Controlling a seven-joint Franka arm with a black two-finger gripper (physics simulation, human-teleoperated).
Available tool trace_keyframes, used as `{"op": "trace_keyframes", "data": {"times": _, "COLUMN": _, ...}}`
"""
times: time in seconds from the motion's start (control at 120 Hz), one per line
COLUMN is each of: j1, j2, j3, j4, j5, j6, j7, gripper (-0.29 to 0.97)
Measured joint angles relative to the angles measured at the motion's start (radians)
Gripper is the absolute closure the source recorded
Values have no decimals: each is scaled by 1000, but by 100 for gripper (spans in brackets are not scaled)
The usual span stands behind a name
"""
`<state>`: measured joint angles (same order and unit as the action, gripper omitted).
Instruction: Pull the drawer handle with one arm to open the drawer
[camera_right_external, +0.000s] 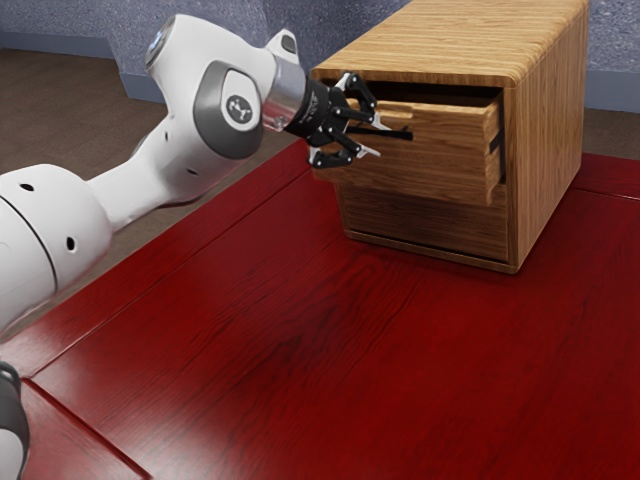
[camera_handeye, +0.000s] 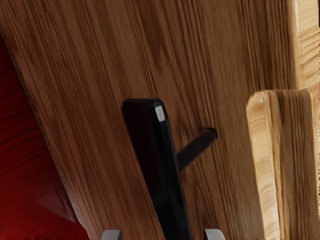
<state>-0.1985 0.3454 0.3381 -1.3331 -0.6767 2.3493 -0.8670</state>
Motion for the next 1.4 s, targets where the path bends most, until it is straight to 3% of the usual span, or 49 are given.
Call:
{"op": "trace_keyframes", "data": {"times": 0.9, "j1": 0, "j2": -93, "j3": -23, "j4": -110, "j5": 10, "j6": -1, "j7": 1, "gripper": 69}}
{"op": "trace_keyframes", "data": {"times": 1.4, "j1": 1, "j2": -133, "j3": -33, "j4": -158, "j5": 12, "j6": -2, "j7": -1, "gripper": 71}}
